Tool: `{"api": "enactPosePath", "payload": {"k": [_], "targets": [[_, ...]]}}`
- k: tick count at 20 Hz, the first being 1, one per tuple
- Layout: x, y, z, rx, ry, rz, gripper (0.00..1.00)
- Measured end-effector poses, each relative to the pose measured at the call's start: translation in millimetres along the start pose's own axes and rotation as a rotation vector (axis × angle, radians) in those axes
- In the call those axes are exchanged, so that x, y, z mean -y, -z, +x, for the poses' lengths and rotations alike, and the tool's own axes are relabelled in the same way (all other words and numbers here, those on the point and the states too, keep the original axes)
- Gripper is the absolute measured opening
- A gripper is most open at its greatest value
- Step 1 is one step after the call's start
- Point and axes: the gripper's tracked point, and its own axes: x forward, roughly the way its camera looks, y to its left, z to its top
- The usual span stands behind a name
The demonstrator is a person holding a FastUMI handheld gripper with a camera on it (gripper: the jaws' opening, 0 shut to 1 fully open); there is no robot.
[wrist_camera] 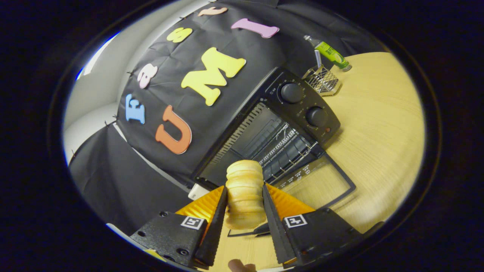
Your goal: Open the toaster oven, put the food inside, and close the toaster oven door.
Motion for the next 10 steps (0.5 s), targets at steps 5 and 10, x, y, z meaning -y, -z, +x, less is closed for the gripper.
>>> {"api": "enactPosePath", "payload": {"k": [5,10], "targets": [[3,-30,65,0.017,0.036,-0.037,0.63],[6,-43,104,0.04,0.036,-0.046,0.63]]}}
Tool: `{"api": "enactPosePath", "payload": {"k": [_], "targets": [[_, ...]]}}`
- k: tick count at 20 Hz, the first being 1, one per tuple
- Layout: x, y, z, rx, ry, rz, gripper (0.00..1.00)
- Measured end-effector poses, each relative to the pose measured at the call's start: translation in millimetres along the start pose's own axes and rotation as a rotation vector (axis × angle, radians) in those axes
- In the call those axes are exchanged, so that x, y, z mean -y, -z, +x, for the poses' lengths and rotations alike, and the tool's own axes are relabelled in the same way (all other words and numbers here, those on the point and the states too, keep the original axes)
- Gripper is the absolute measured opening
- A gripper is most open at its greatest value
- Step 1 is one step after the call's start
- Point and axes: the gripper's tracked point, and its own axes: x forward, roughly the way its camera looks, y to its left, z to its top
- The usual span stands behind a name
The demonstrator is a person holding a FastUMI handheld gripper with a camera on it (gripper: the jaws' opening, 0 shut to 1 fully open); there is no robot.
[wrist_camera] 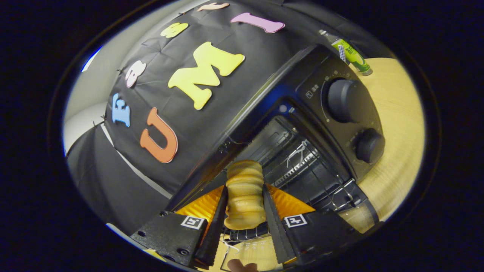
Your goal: Open the toaster oven, put the food inside, and close the toaster oven door.
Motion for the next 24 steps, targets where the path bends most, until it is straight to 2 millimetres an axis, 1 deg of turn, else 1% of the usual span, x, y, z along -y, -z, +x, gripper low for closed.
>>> {"api": "enactPosePath", "payload": {"k": [2,4,5,7,8,10,12,16,17,18,19,21,24], "targets": [[-1,1,6,0.016,-0.013,-0.005,0.63],[4,3,8,0.024,-0.009,0.004,0.64],[0,4,9,0.024,-0.025,0.019,0.65],[-6,14,13,-0.007,-0.031,0.007,0.77],[-3,9,3,0.008,-0.001,-0.01,0.84],[-2,8,2,0.009,0.019,-0.019,0.94],[-6,11,-10,-0.016,0.019,0.001,0.95],[-11,5,-37,-0.012,0.024,-0.017,0.95],[-7,5,-49,-0.015,0.046,-0.025,0.94],[-6,5,-57,-0.019,0.055,-0.03,0.95],[-11,7,-68,-0.034,0.05,-0.037,0.95],[-12,11,-86,-0.074,0.06,-0.087,0.96],[2,13,-114,-0.11,0.153,-0.242,1.0]]}}
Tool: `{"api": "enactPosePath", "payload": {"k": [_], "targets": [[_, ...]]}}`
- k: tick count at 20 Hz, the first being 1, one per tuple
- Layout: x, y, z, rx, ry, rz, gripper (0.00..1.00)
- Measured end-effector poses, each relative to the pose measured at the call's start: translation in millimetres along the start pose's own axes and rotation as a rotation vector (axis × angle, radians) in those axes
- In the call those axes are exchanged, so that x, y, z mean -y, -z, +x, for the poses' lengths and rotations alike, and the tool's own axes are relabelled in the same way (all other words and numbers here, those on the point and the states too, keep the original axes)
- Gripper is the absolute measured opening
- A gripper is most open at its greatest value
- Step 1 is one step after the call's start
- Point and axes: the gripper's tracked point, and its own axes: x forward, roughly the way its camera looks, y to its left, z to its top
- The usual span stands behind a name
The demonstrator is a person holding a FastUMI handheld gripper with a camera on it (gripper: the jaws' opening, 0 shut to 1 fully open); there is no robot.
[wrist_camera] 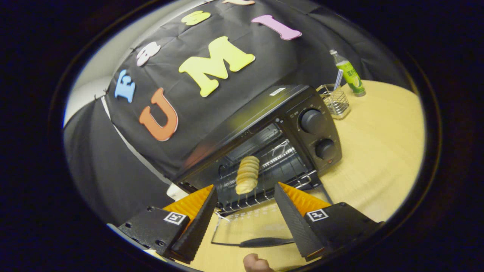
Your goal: Open the toaster oven, put the food inside, and close the toaster oven door.
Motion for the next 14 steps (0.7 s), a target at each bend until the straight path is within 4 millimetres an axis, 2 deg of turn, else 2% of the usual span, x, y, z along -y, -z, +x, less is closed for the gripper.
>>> {"api": "enactPosePath", "payload": {"k": [2,6,10,14], "targets": [[5,-3,-13,0.003,0.032,-0.088,1.0],[9,19,-40,-0.04,0.114,-0.266,1.0],[8,64,-55,-0.119,0.181,-0.335,1.0],[3,111,-56,-0.198,0.211,-0.388,1.0]]}}
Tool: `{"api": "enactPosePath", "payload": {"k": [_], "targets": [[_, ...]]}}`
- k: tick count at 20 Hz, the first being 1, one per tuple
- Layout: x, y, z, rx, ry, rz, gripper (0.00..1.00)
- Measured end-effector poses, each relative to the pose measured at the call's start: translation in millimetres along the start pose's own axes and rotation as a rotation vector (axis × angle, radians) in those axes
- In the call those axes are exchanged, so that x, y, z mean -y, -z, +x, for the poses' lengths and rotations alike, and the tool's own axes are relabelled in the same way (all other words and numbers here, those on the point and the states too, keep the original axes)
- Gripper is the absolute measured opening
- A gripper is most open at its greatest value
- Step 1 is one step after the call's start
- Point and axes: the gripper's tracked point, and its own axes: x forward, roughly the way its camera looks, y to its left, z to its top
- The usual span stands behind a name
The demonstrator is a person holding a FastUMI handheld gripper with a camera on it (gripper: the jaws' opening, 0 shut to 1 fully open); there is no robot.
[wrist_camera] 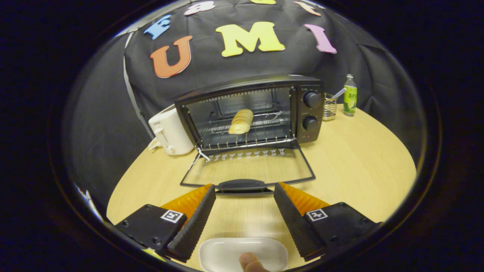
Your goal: Open the toaster oven, put the food inside, and close the toaster oven door.
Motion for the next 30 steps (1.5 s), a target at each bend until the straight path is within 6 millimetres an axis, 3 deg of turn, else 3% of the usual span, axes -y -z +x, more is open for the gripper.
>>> {"api": "enactPosePath", "payload": {"k": [3,7,13,18,23,25,30], "targets": [[-8,33,11,-0.098,0.037,-0.02,1.0],[-10,57,32,-0.178,0.049,-0.023,1.0],[-2,44,49,-0.117,0.117,-0.078,1.0],[-8,42,47,-0.122,0.147,-0.024,1.0],[-22,13,34,-0.045,0.172,-0.064,1.0],[-26,-7,28,0.001,0.181,-0.104,1.0],[-33,-31,23,0.111,0.208,-0.181,1.0]]}}
